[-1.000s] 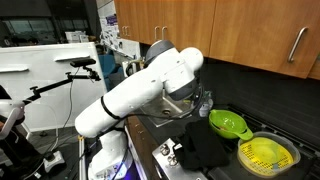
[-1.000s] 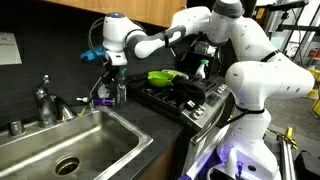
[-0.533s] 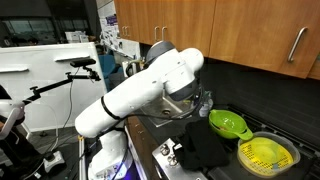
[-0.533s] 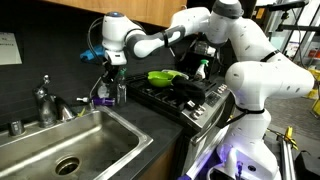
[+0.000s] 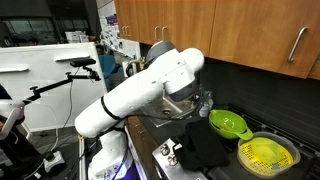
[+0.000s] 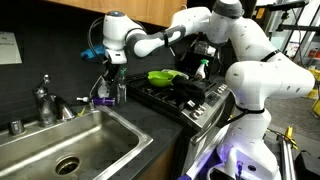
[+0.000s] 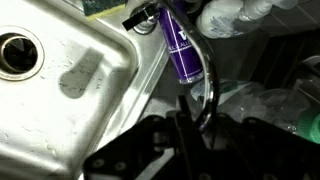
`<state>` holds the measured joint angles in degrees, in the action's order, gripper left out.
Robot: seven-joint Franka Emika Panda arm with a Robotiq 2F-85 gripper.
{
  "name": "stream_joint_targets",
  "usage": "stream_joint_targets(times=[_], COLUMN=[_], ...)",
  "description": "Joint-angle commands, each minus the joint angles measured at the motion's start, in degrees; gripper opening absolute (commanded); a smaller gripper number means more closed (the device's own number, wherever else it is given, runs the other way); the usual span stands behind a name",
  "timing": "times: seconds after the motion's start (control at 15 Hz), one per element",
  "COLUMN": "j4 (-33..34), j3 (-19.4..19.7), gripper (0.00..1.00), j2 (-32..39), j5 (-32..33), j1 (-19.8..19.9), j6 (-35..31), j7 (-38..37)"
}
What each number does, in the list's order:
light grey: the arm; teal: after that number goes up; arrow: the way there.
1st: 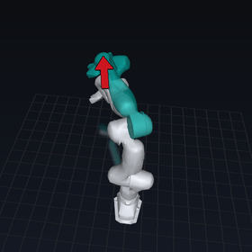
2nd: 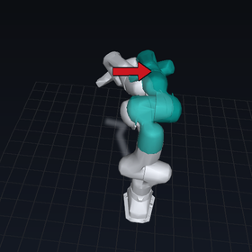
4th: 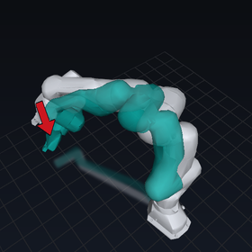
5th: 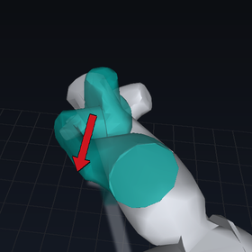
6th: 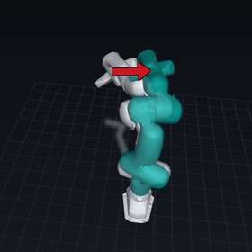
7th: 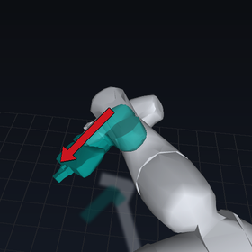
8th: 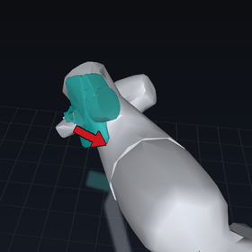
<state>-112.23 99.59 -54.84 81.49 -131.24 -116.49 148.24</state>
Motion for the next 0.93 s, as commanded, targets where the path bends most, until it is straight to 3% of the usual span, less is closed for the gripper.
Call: stream_joint_targets(times=[0.0,0.87], j4=[2.2,-0.3], j3=[-0.9,-0.7], gripper=[0.04,0.04], j2=[-0.1,-0.3], j5=[-0.5,0.3], j1=[0.2,-0.3], j6=[0.9,-0.1], j7=[2.7,-0.3])
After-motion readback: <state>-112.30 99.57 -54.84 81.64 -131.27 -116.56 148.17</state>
